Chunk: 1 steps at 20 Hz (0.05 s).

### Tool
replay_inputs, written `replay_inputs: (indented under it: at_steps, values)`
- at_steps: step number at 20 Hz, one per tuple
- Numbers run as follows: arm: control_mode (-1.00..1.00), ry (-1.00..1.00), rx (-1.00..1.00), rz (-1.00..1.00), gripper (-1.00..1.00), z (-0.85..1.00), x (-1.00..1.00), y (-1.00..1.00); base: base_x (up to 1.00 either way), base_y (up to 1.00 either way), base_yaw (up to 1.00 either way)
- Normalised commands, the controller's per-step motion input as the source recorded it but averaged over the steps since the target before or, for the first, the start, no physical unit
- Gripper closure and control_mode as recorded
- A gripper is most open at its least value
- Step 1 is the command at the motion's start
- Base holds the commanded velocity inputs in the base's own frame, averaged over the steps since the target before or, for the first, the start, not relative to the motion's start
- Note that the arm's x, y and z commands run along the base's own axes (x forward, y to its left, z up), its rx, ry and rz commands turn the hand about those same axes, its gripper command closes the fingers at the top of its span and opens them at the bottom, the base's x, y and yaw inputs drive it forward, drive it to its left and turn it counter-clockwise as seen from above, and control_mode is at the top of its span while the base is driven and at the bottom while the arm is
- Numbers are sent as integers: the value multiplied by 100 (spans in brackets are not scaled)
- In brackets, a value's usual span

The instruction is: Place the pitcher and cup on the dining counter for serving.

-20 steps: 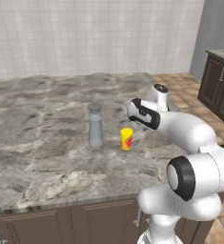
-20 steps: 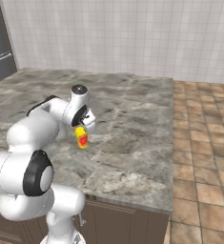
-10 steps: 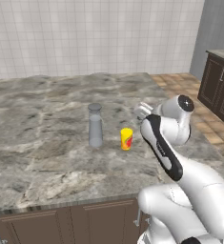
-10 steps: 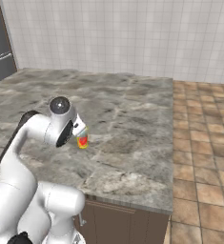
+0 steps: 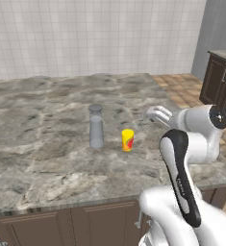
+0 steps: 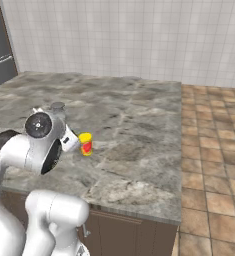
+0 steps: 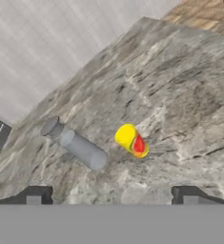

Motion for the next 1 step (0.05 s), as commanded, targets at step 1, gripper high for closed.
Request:
replay_inputs:
  at_steps: [1]
  values:
    - [-100, -15, -10, 6, -100, 12, -100, 0, 0, 0, 0]
